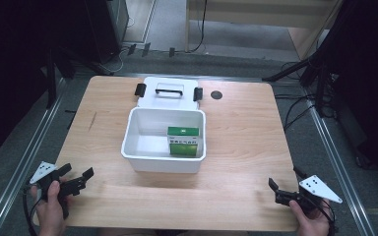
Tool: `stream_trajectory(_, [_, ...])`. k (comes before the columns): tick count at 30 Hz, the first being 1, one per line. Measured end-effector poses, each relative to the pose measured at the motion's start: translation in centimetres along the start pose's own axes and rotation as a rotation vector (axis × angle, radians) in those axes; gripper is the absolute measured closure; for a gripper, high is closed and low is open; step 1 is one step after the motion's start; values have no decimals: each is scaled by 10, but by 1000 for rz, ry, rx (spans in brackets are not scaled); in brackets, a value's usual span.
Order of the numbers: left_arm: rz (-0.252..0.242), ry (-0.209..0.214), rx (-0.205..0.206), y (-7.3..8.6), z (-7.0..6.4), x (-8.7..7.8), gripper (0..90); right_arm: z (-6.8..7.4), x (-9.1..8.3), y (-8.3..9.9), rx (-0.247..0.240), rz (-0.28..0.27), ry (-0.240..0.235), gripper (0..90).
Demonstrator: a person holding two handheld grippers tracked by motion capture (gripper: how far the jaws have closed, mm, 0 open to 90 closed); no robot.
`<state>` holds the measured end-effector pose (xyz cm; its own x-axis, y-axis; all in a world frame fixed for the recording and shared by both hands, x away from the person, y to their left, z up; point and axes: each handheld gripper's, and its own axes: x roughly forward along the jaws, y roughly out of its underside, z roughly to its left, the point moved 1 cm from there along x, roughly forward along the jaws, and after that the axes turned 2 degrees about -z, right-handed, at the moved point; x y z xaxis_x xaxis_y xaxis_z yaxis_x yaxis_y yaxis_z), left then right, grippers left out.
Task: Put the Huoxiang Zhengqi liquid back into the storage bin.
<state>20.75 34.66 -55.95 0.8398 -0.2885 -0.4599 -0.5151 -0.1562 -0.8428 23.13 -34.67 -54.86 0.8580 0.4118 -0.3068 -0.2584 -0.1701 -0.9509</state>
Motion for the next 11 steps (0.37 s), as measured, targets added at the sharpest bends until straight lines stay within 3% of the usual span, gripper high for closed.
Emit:
stream_trajectory(5, [-1, 0, 0, 0, 0, 0, 45, -1, 0, 0, 19, 13, 2, 0])
stream_trajectory(11, [0, 0, 0, 0, 0, 0, 45, 1, 2, 0, 10, 42, -3, 0])
